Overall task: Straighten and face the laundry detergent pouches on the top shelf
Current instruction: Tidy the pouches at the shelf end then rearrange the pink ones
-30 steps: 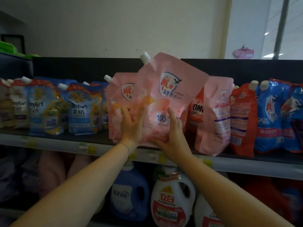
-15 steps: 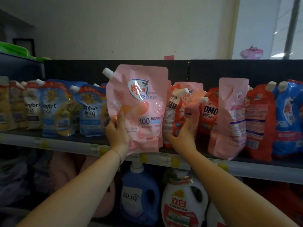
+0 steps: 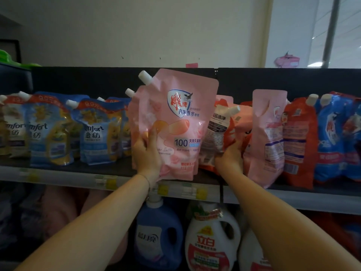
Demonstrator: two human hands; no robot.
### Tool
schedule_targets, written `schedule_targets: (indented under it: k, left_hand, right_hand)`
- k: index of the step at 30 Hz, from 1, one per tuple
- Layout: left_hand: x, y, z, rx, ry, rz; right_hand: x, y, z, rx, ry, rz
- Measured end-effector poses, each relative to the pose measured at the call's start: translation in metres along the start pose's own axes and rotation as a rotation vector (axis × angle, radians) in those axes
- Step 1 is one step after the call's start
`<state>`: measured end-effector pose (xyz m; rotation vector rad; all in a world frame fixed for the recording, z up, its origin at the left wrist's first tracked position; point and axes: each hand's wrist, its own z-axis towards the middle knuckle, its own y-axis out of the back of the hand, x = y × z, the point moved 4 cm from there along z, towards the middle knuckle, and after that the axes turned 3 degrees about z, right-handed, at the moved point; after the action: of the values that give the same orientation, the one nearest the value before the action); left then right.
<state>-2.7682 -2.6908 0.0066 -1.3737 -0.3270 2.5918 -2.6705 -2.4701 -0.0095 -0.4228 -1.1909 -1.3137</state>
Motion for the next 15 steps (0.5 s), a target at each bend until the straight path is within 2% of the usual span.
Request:
schedule_targets:
  k: [8, 12, 15]
  left_hand:
    - [-0.007, -0.027, -0.017, -0.006, 0.005, 0.097]
    - [-0.005, -0.032, -0.021, -0.025, 0.028, 0.129]
    - [-0.002, -0.034, -0.023, -0.038, 0.062, 0.149]
  right_hand:
    - [-0.016, 0.027, 0.023, -0.088, 0.001, -0.173]
    - [-0.017, 0.029, 0.019, -0.116, 0.2, -0.2]
    - [-0.017, 0.023, 0.014, -0.111, 0.349, -0.399]
